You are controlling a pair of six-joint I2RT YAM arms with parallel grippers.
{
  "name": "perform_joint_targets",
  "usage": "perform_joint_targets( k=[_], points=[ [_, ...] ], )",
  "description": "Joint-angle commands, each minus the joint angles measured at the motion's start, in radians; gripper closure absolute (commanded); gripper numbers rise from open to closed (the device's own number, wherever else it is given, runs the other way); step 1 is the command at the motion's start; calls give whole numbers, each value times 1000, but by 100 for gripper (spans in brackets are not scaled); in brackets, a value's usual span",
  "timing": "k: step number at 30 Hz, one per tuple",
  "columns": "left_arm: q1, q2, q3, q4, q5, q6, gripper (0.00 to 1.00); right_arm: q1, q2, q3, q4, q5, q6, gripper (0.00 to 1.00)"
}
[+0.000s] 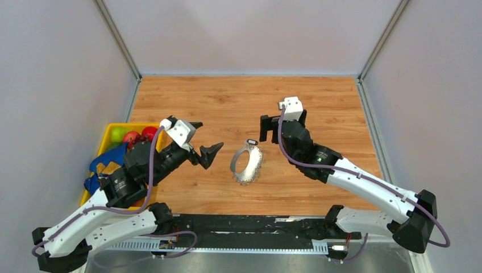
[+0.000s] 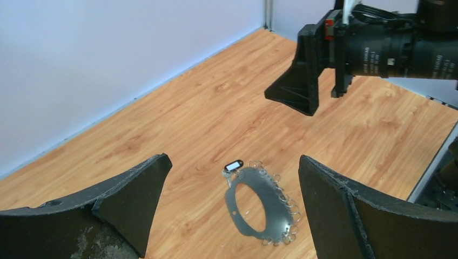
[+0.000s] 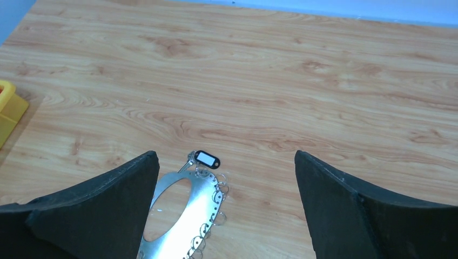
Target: Put the keys on the keyring
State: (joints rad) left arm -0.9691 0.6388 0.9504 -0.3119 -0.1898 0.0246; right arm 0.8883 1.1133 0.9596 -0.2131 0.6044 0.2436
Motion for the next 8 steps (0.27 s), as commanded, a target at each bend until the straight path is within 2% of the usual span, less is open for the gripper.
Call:
perform_joint_targets(
  k=[1,5,8],
  points=[
    [-2,2,53,-7,-55,8,0,72,-37,80,-14,239,-14,0],
    [-3,-5,77,-27,-55,1,0,131,-48,123,-20,283,-59,0],
    [-2,-19,75,-30,-58,-7,0,147,-19,172,-95,323,-27,0]
  ],
)
